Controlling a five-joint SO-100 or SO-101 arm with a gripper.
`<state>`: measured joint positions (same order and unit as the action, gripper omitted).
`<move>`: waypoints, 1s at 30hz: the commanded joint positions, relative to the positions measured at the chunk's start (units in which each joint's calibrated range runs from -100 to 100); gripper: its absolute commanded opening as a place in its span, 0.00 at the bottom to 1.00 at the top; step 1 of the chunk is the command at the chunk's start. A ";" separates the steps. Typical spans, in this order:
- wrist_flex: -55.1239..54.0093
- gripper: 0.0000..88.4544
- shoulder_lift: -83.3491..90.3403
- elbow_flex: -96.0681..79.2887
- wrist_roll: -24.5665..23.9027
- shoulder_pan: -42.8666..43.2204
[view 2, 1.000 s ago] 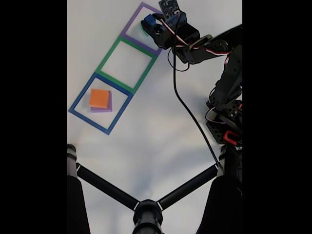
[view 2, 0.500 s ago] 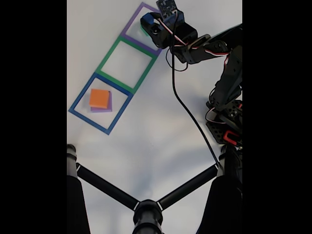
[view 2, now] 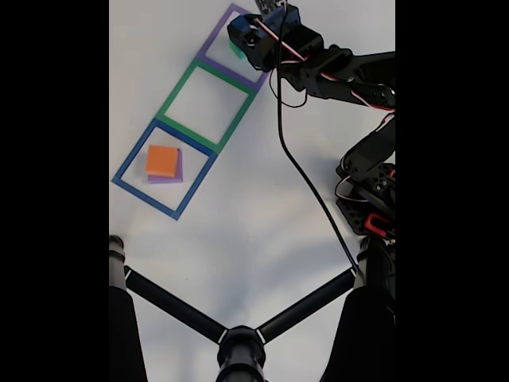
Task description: Tower of hanoi
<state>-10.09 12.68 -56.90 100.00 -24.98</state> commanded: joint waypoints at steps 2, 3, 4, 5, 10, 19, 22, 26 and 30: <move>24.38 0.00 14.40 9.97 0.00 2.06; 29.39 0.00 16.09 11.97 0.00 2.44; 34.66 0.00 17.85 14.33 0.00 2.90; 39.19 0.00 19.21 16.42 0.00 3.36; 62.01 0.00 24.66 29.78 0.00 6.41; 94.63 0.00 26.90 55.86 0.00 13.65; 100.30 0.00 26.99 61.40 0.00 16.17; 102.32 0.00 27.39 63.13 0.00 18.84; 100.22 0.00 28.19 57.86 0.00 19.52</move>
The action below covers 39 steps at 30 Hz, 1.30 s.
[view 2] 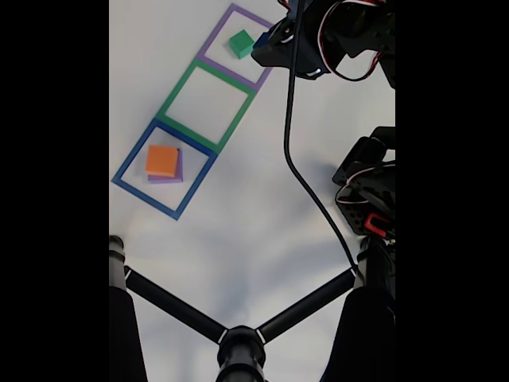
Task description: Tower of hanoi
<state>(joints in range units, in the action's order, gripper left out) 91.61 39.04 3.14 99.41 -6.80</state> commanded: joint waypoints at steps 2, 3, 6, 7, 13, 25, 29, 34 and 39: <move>-3.99 0.00 2.38 -6.37 0.59 1.27; -6.02 0.00 2.86 -9.09 0.59 1.05; -16.14 0.00 4.71 -19.81 0.59 0.89; -21.15 0.00 5.19 -24.45 0.59 0.82; -50.94 0.00 5.35 -49.44 0.59 0.36; -100.07 0.00 -10.92 -74.88 0.59 1.12; -112.21 0.00 -19.09 -76.79 0.59 0.97; -124.19 0.00 -29.51 -76.52 0.59 1.05; -131.80 0.00 -36.96 -76.24 0.59 1.35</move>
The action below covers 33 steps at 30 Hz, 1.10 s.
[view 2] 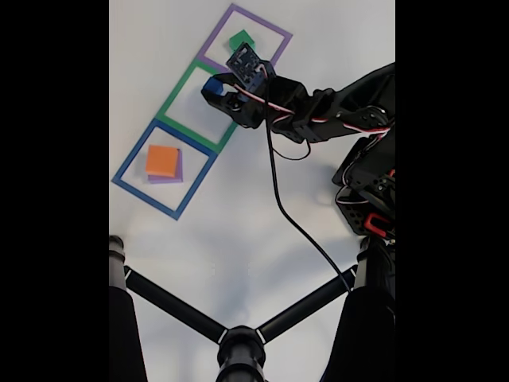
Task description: Tower of hanoi
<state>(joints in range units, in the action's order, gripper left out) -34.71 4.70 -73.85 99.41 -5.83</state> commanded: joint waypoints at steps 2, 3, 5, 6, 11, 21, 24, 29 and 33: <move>-7.42 0.00 -4.54 0.75 0.59 0.76; -8.48 0.00 -5.50 0.75 0.59 0.91; -10.82 0.00 -7.75 0.75 0.59 1.07; -11.96 0.00 -8.79 0.84 0.59 1.07; -14.79 0.00 -11.83 1.20 0.59 1.29; -16.81 0.03 -15.28 2.47 0.59 1.98; -16.81 0.09 -16.32 3.02 0.59 1.68; -16.81 0.18 -16.00 3.20 0.59 1.52; -15.27 0.24 -13.92 2.93 0.59 0.53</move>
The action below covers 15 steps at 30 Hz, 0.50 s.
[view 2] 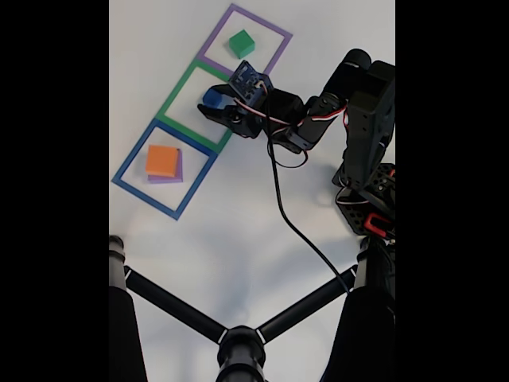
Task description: Tower of hanoi
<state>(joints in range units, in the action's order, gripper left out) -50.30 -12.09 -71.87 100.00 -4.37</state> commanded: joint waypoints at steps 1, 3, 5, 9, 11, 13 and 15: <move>0.96 0.25 4.16 0.68 0.00 -1.15; 3.96 0.26 7.68 0.31 0.00 -1.69; 10.68 0.26 13.29 0.22 0.00 -2.60; 25.17 0.26 26.35 0.22 0.00 -4.66; 33.91 0.25 33.65 1.49 0.00 -5.12; 43.05 0.25 39.98 3.58 0.00 -5.27; 50.50 0.23 45.66 4.95 0.00 -5.42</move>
<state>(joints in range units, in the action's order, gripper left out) -14.52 20.57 -70.84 100.00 -8.84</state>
